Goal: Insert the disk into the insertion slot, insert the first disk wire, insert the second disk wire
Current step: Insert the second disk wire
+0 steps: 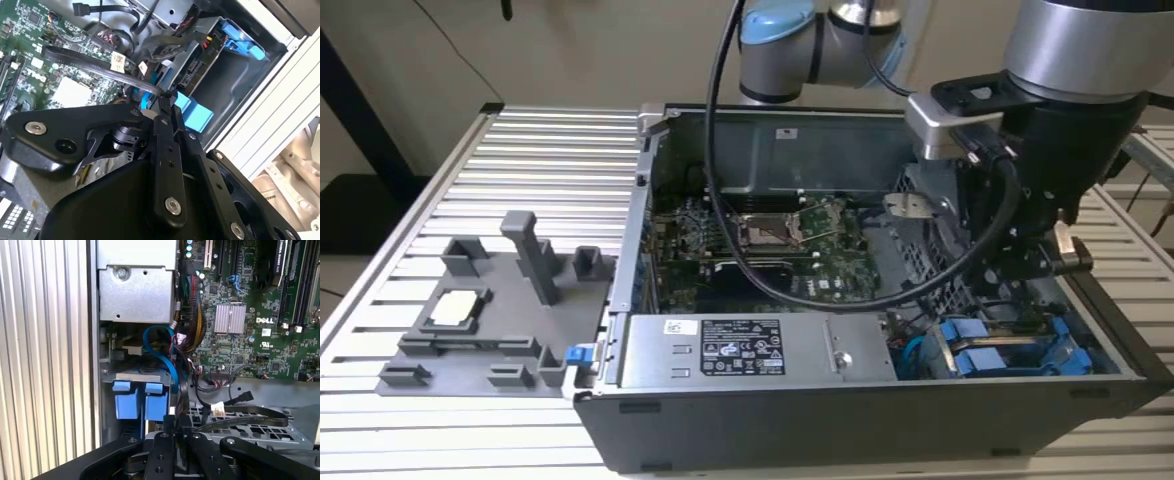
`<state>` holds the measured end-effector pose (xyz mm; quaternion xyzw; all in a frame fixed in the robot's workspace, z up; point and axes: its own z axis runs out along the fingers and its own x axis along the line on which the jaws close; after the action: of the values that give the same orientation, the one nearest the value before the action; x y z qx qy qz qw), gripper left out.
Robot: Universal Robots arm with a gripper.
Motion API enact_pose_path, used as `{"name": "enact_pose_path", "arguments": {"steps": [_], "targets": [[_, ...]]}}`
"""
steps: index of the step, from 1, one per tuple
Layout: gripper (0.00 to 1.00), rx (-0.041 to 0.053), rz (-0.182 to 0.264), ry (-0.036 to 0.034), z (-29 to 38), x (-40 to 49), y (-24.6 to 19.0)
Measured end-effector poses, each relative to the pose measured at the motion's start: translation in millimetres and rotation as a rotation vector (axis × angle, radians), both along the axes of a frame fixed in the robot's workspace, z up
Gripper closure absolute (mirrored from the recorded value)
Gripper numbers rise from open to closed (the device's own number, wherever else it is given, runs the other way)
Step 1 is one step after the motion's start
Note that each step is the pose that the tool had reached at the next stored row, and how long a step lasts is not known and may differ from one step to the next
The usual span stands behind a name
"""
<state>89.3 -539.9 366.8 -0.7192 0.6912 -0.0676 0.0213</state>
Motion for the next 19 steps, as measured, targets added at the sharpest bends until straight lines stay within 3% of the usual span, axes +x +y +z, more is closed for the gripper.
{"name": "enact_pose_path", "arguments": {"steps": [7, 11, 12, 13, 17, 18, 19], "targets": [[0.84, 0.0000, 0.000, 0.0139, 0.0, 5.4, -16.1], [0.84, 0.0009, -0.001, 0.0175, 0.0, 6.6, -18.9], [0.84, 0.0066, -0.001, 0.0176, -0.1, 6.6, -19.0], [0.84, 0.0187, -0.001, 0.0175, -0.2, 6.7, -19.0], [0.84, 0.0894, 0.000, 0.0176, -0.4, 6.8, -19.1], [0.84, 0.1004, 0.000, 0.0175, -0.5, 7.2, -19.4], [0.84, 0.1022, 0.000, 0.0190, -0.5, 8.6, -20.0]]}}
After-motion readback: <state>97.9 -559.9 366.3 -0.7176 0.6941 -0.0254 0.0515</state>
